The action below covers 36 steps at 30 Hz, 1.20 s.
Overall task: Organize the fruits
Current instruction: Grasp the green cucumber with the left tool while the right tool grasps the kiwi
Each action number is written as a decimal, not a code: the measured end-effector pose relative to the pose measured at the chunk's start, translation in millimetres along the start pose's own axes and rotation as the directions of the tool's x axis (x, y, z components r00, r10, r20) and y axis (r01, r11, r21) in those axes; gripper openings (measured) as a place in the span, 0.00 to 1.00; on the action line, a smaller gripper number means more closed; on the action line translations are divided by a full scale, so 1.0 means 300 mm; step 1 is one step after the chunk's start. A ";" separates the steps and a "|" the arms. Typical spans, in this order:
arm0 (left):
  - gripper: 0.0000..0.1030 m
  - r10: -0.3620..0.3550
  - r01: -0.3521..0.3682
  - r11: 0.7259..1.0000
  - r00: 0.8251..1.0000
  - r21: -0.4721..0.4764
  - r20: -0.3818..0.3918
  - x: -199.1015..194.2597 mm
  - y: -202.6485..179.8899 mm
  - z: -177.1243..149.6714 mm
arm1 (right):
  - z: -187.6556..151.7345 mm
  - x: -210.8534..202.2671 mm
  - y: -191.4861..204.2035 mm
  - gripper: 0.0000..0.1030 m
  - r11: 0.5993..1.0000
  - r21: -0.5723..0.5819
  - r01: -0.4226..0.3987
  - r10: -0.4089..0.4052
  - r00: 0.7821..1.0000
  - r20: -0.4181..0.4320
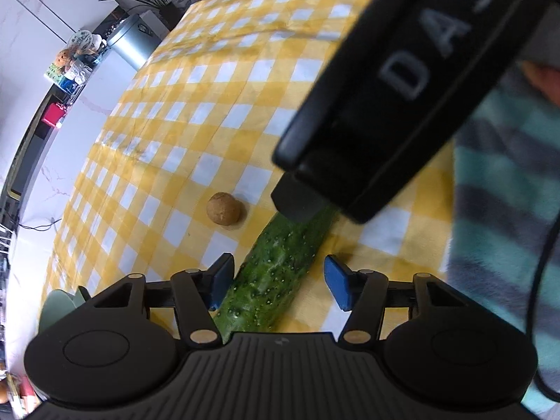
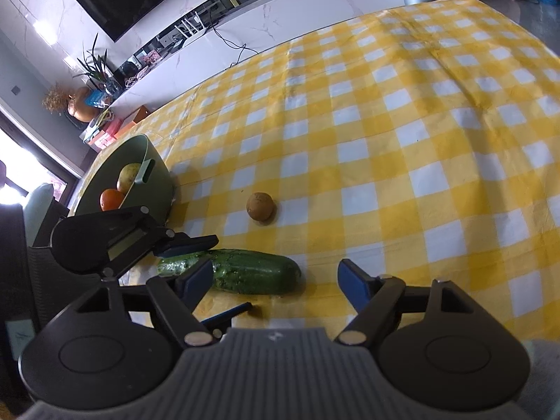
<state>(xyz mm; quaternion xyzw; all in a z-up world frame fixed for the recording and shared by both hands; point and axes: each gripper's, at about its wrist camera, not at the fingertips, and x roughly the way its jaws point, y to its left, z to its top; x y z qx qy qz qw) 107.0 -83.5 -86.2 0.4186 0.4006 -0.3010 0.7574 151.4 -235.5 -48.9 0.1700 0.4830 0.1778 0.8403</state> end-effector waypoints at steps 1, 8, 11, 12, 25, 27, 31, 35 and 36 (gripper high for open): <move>0.61 -0.003 0.003 1.000 1.000 -0.006 -0.009 0.003 0.006 0.006 | 0.001 -0.001 -0.003 0.74 1.000 0.005 -0.004 0.004 1.000 0.001; 0.56 0.028 -0.029 0.999 0.999 -0.024 -0.027 0.010 -0.001 0.017 | 0.008 -0.002 -0.023 0.78 0.998 0.049 -0.026 0.026 1.000 0.004; 0.55 0.073 -0.074 0.997 0.997 -0.037 -0.013 0.004 -0.016 0.013 | 0.011 -0.005 -0.041 0.78 0.996 0.085 -0.040 0.039 0.999 0.010; 0.55 0.083 -0.083 0.995 0.997 -0.053 -0.009 0.000 -0.015 0.011 | 0.011 -0.009 -0.045 0.78 0.995 0.094 -0.041 0.040 0.999 0.017; 0.48 0.174 -0.126 0.900 0.982 -0.418 0.077 -0.134 0.079 -0.072 | 0.017 -0.035 -0.044 0.78 0.995 0.100 -0.014 0.005 0.996 0.089; 0.48 0.184 -0.118 0.869 0.978 -0.481 0.093 -0.161 0.097 -0.085 | 0.017 -0.033 -0.026 0.78 0.998 0.066 0.002 -0.008 0.996 0.090; 0.47 0.204 -0.099 0.811 0.972 -0.577 0.120 -0.198 0.135 -0.121 | 0.017 -0.022 0.013 0.77 0.999 -0.014 0.030 -0.029 0.996 0.086; 0.45 0.222 -0.079 0.754 0.965 -0.652 0.140 -0.232 0.180 -0.168 | 0.017 0.000 0.055 0.74 0.994 -0.093 0.049 -0.041 0.996 0.081; 0.45 0.227 -0.071 0.737 0.963 -0.673 0.147 -0.241 0.191 -0.183 | 0.018 0.008 0.066 0.72 0.992 -0.112 0.052 -0.043 0.996 0.079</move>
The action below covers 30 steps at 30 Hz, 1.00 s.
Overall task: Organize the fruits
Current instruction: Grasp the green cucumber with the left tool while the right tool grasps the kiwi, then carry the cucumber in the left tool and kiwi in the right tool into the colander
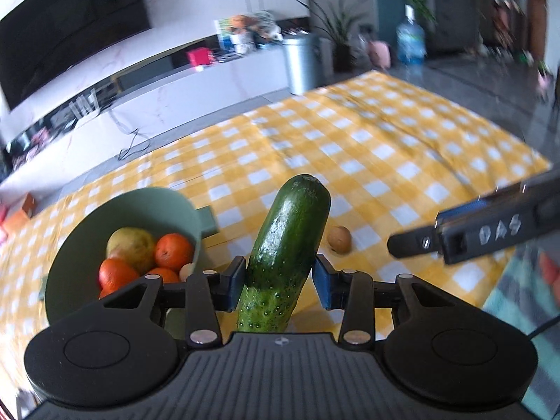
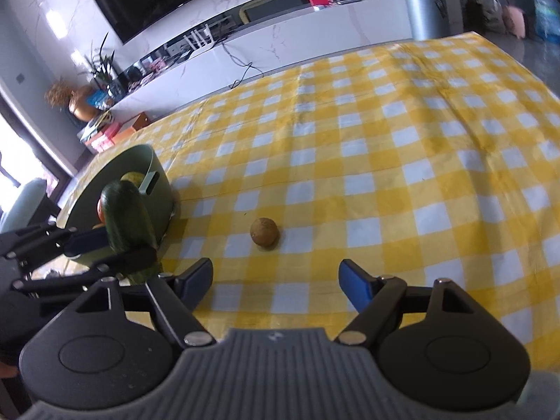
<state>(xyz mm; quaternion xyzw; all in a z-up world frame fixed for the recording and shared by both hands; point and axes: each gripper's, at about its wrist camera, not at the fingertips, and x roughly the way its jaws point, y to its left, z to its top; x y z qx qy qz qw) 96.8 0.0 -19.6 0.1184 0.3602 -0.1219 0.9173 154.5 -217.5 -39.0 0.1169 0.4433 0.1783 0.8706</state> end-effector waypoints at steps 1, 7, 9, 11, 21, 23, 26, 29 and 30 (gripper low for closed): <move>0.45 -0.001 0.001 1.000 1.000 -0.027 0.008 -0.007 0.017 -0.004 | 0.001 0.008 0.011 0.71 1.000 -0.019 0.001 -0.001 1.000 -0.001; 0.42 0.019 -0.013 0.991 0.999 -0.133 0.049 -0.045 0.087 -0.033 | 0.019 0.078 0.081 0.59 0.990 -0.139 0.004 -0.007 1.000 -0.021; 0.42 0.009 0.000 0.985 0.998 -0.171 0.054 -0.048 0.110 -0.037 | 0.029 0.107 0.098 0.57 0.986 -0.164 0.009 -0.013 1.000 -0.027; 0.42 0.006 0.006 0.981 0.998 -0.196 0.059 -0.054 0.127 -0.043 | 0.044 0.140 0.110 0.53 0.982 -0.185 0.030 -0.036 0.999 -0.030; 0.42 -0.012 0.043 0.966 0.992 -0.255 0.123 -0.112 0.167 -0.035 | 0.094 0.263 0.095 0.36 0.983 -0.170 0.063 -0.080 0.992 -0.093; 0.42 -0.022 0.061 0.960 0.989 -0.271 0.145 -0.131 0.177 -0.025 | 0.096 0.275 0.092 0.30 0.984 -0.165 0.064 -0.081 0.992 -0.101; 0.42 -0.032 0.083 0.951 0.984 -0.297 0.173 -0.156 0.199 -0.010 | 0.099 0.290 0.090 0.22 0.986 -0.157 0.060 -0.078 0.991 -0.112; 0.42 -0.042 0.107 0.937 0.979 -0.333 0.197 -0.171 0.231 0.010 | 0.102 0.297 0.090 0.21 0.986 -0.157 0.056 -0.074 0.991 -0.108; 0.42 -0.046 0.116 0.932 0.978 -0.344 0.205 -0.175 0.244 0.018 | 0.102 0.299 0.090 0.21 0.986 -0.156 0.056 -0.073 0.992 -0.105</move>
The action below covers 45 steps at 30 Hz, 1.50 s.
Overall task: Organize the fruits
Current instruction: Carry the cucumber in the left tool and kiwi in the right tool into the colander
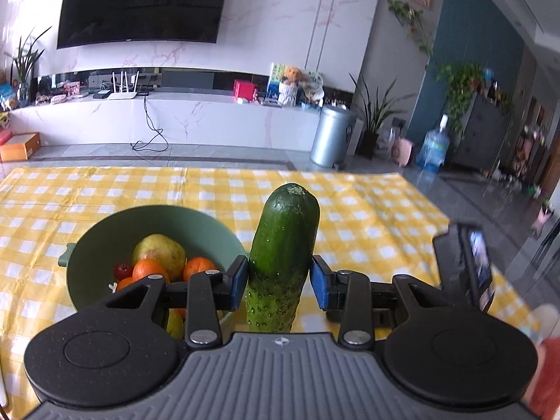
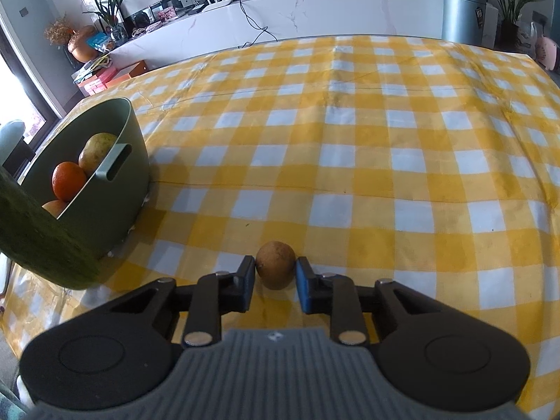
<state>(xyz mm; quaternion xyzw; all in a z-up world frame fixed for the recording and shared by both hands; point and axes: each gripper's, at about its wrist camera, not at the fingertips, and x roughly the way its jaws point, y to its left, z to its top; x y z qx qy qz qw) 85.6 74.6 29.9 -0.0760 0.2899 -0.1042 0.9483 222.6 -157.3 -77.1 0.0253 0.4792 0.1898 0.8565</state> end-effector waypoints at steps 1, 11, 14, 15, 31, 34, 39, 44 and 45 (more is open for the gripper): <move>0.42 -0.006 0.006 1.000 1.000 -0.014 0.006 -0.001 0.009 0.012 | 0.001 0.001 0.000 0.21 1.000 0.001 -0.001 0.001 1.000 0.003; 0.42 0.012 0.000 0.984 0.998 -0.179 0.067 0.000 0.144 0.109 | 0.008 -0.079 0.019 0.20 0.999 -0.024 -0.038 0.041 0.988 0.148; 0.42 -0.016 0.026 0.964 0.999 -0.264 0.039 0.034 0.209 0.108 | 0.009 -0.096 0.037 0.20 0.998 -0.046 -0.051 0.059 0.981 0.184; 0.42 -0.027 0.035 0.957 0.999 -0.288 0.031 0.048 0.228 0.104 | 0.009 -0.101 0.041 0.20 0.997 -0.054 -0.053 0.062 0.979 0.195; 0.42 -0.100 0.097 0.812 0.995 -0.576 0.028 0.185 0.489 0.002 | 0.066 -0.181 0.195 0.20 0.977 -0.186 -0.107 0.151 0.959 0.239; 0.42 -0.083 0.073 0.812 0.997 -0.579 0.010 0.211 0.505 -0.005 | 0.087 -0.191 0.243 0.20 0.969 -0.225 -0.101 0.156 0.958 0.240; 0.42 -0.098 0.091 0.770 0.995 -0.632 0.024 0.226 0.561 -0.025 | 0.128 -0.201 0.315 0.20 0.954 -0.290 -0.078 0.150 0.961 0.234; 0.42 -0.088 0.081 0.785 0.996 -0.614 0.019 0.229 0.566 -0.017 | 0.173 -0.185 0.380 0.20 0.942 -0.329 -0.060 0.135 0.968 0.211; 0.41 -0.071 0.067 0.801 0.997 -0.594 0.017 0.226 0.559 -0.012 | 0.178 -0.179 0.392 0.20 0.940 -0.338 -0.054 0.130 0.970 0.205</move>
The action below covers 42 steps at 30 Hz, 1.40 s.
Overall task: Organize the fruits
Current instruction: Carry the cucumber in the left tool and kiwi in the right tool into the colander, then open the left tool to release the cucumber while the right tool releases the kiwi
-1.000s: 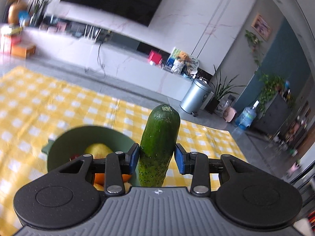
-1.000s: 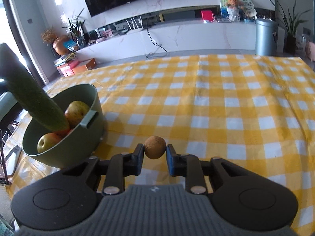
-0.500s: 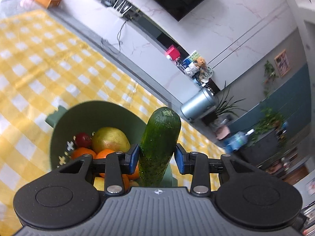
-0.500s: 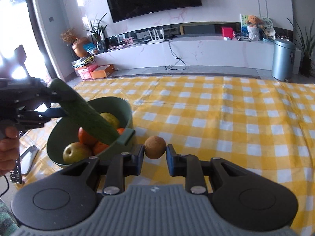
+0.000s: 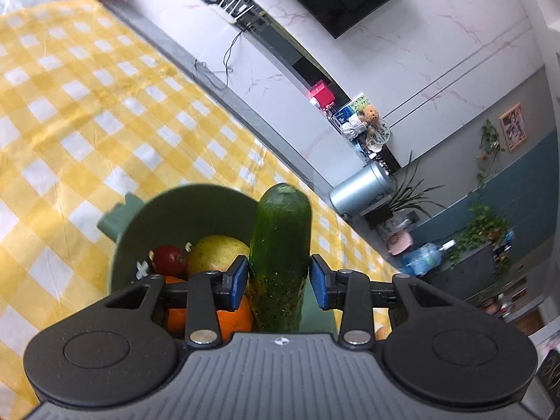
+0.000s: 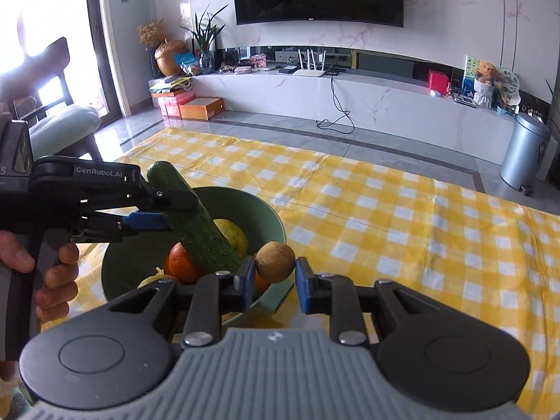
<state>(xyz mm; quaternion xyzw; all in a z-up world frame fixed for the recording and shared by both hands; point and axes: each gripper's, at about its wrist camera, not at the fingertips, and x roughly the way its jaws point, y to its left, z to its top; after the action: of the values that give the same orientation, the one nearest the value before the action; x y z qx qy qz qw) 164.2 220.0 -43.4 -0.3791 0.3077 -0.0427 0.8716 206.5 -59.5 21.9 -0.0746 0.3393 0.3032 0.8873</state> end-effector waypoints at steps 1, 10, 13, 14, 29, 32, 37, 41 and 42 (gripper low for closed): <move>0.41 0.020 -0.021 0.999 1.000 0.032 0.015 -0.005 -0.011 -0.001 | 0.006 0.008 0.009 0.20 1.000 -0.008 0.002 -0.002 1.000 -0.008; 0.41 0.156 -0.162 0.979 0.986 0.121 0.053 -0.031 -0.029 0.004 | 0.023 0.070 0.064 0.20 1.000 -0.028 0.013 -0.015 0.997 -0.077; 0.41 0.154 -0.158 0.981 0.987 0.116 0.044 -0.042 -0.023 0.007 | 0.028 0.075 0.080 0.20 0.999 -0.031 0.011 -0.014 0.996 -0.086; 0.41 0.147 -0.150 0.983 0.988 0.109 0.037 -0.050 -0.022 0.009 | 0.030 0.075 0.084 0.20 1.000 -0.029 0.006 -0.008 0.996 -0.090; 0.43 0.212 -0.200 0.926 0.977 0.320 -0.002 -0.116 -0.109 -0.052 | 0.025 0.165 0.177 0.20 0.998 -0.055 -0.035 0.021 0.971 -0.236; 0.43 0.205 -0.191 0.930 0.979 0.314 -0.014 -0.116 -0.097 -0.052 | 0.015 0.192 0.187 0.20 0.998 -0.058 -0.023 0.006 0.963 -0.269; 0.43 0.204 -0.187 0.932 0.979 0.310 -0.024 -0.110 -0.081 -0.053 | 0.008 0.213 0.206 0.20 0.997 -0.080 -0.009 -0.014 0.957 -0.291; 0.43 0.191 -0.172 0.933 0.981 0.315 -0.029 -0.113 -0.082 -0.055 | 0.007 0.217 0.207 0.21 0.997 -0.082 -0.004 -0.021 0.953 -0.301; 0.43 0.186 -0.167 0.933 0.982 0.318 -0.030 -0.113 -0.084 -0.056 | 0.007 0.216 0.206 0.21 0.997 -0.080 -0.005 -0.020 0.954 -0.301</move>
<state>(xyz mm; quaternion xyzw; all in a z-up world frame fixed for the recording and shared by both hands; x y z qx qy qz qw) 131.2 201.8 -17.8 -0.2048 0.3555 -0.0237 0.9117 209.3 22.4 -14.0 -0.1564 0.4579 0.2982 0.8228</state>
